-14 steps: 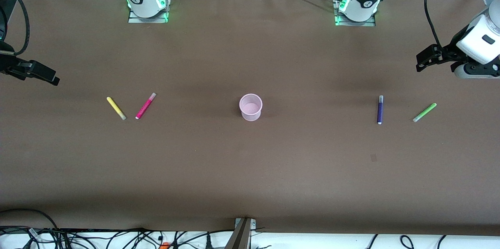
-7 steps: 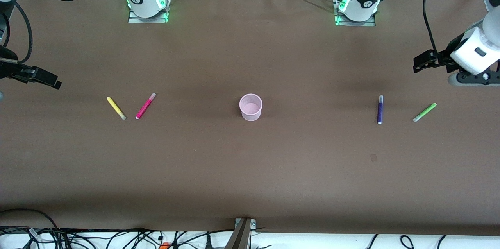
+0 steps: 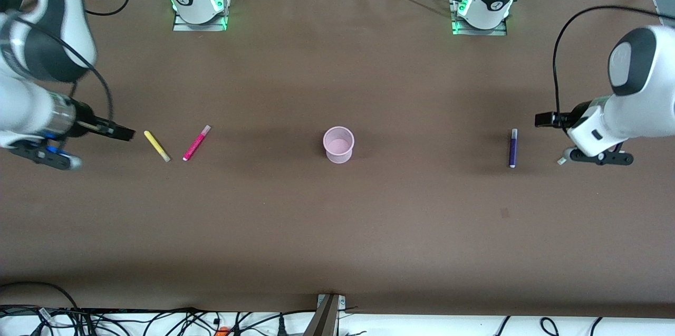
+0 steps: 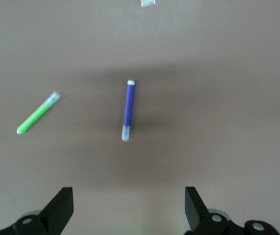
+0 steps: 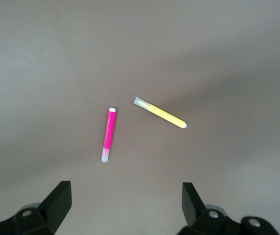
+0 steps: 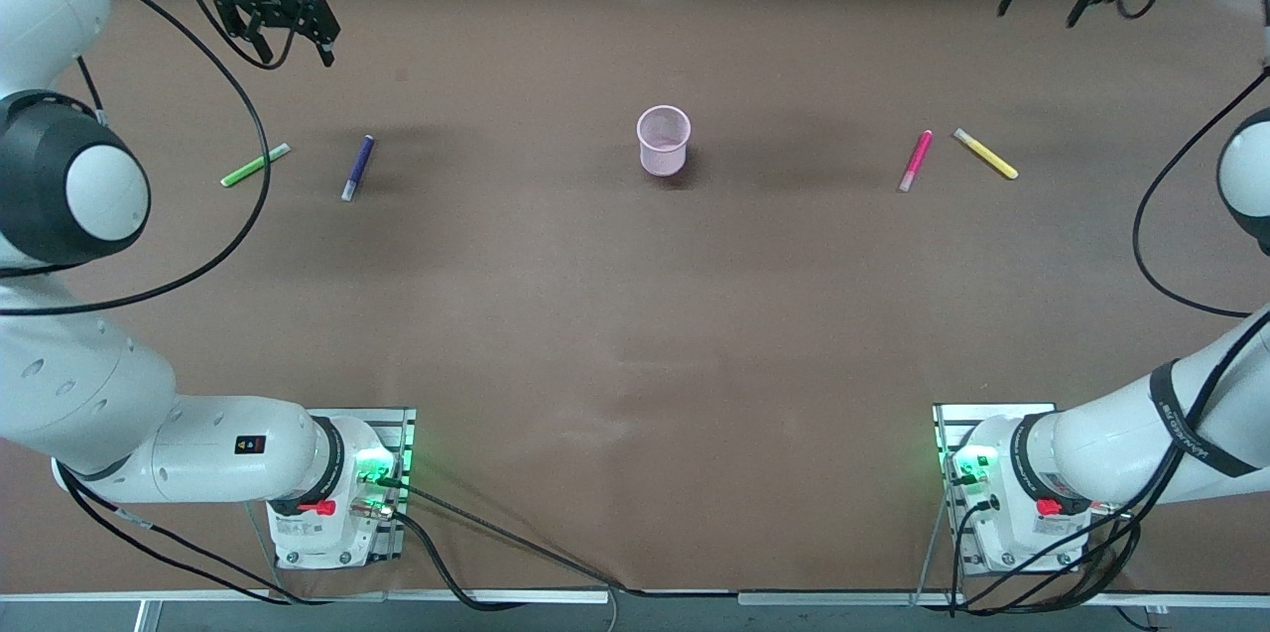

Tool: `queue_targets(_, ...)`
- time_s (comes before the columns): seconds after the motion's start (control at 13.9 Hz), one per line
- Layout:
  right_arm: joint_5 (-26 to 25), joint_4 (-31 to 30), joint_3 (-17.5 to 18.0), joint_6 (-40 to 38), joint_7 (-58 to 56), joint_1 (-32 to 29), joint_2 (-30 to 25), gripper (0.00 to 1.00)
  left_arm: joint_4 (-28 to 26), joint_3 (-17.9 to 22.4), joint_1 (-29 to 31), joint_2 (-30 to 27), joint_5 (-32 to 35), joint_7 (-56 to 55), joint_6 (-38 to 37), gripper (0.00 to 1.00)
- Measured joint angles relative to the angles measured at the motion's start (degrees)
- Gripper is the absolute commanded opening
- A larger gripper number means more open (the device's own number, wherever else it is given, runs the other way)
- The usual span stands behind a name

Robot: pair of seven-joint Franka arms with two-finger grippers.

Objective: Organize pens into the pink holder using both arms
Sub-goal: 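Grasp the pink marker with the right gripper while the left gripper grasps the purple marker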

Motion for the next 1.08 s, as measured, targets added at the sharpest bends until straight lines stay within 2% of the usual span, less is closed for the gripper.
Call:
queue_targets(0.14, 0.00, -3.44, 0.00, 3.73, 0.62, 0.51, 1.50, 0.99, -2.10, 0.00, 0.24, 1.57, 0.19, 0.33, 4.96, 1.00)
queue_targets(0.36, 0.08, -7.93, -0.04, 7.14, 1.21, 0.52, 1.53, 0.98, -9.42, 0.00, 0.27, 1.92, 1.66, 0.80, 15.76, 1.00)
queue_targets(0.65, 0.12, -15.06, 0.48, 15.50, 1.98, 0.79, 1.46, 0.98, -17.35, 0.04, 1.28, 2.99, 2.17, 2.66, 27.20, 1.00)
queue_targets(1.08, 0.12, -25.24, 0.81, 30.78, 5.72, 2.28, 1.98, 0.98, -20.67, 0.05, 3.58, 8.79, 2.18, 7.02, 36.78, 1.00)
